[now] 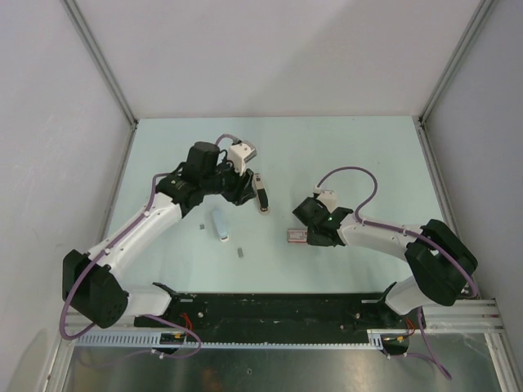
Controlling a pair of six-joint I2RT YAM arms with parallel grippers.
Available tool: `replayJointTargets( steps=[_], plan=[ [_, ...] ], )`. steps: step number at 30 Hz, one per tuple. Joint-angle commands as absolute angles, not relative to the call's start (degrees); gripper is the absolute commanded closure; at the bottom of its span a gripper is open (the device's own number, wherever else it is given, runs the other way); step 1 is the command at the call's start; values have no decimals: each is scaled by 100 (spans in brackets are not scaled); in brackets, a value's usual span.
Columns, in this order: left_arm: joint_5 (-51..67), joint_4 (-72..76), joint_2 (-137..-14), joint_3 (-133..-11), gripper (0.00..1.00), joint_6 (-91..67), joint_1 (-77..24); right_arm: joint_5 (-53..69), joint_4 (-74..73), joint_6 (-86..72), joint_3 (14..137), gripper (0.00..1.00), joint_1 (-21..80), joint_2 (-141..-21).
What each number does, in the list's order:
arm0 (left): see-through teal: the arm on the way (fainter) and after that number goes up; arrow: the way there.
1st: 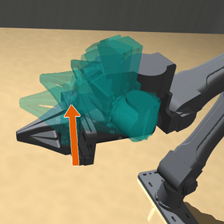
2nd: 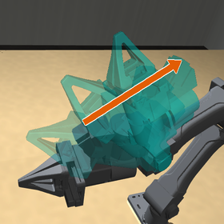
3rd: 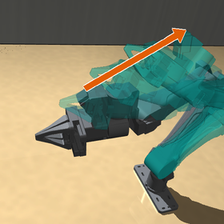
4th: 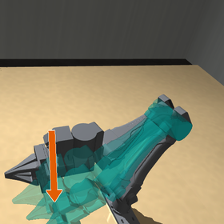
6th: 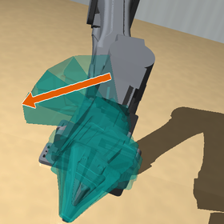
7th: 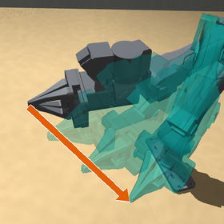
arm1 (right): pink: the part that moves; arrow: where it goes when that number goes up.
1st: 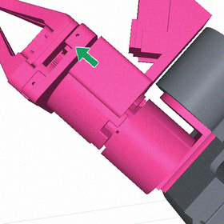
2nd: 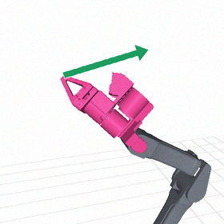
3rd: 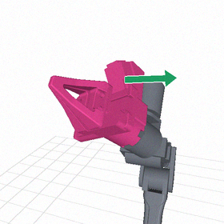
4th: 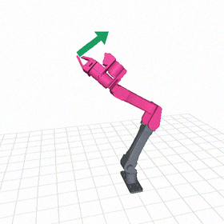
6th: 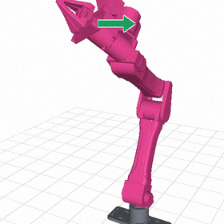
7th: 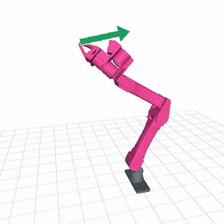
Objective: Unload the staples from the stapler
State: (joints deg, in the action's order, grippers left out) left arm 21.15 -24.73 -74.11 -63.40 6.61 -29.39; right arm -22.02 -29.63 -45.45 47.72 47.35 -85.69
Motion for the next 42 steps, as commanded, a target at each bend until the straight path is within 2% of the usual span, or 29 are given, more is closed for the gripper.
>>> replayJointTargets(
  steps=[1,26,30,40,42],
  plan=[
    [2180,-2451,-7190,-6285,47,1012,-2999,-2296,-2859,-4556,4975,97,4667,-8523],
    [2151,-2456,-7075,-6237,45,1051,-3071,-2153,-2703,-4537,4975,92,4641,-8758],
    [2149,-2456,-7060,-6224,44,1067,-3096,-2122,-2670,-4529,4975,85,4633,-8772],
    [2146,-2491,-7016,-6223,42,1092,-3177,-2155,-2699,-4483,4979,61,4646,-8644],
    [2136,-2493,-7014,-6223,42,1095,-3192,-2180,-2729,-4472,4993,59,4653,-8577]
  ],
)
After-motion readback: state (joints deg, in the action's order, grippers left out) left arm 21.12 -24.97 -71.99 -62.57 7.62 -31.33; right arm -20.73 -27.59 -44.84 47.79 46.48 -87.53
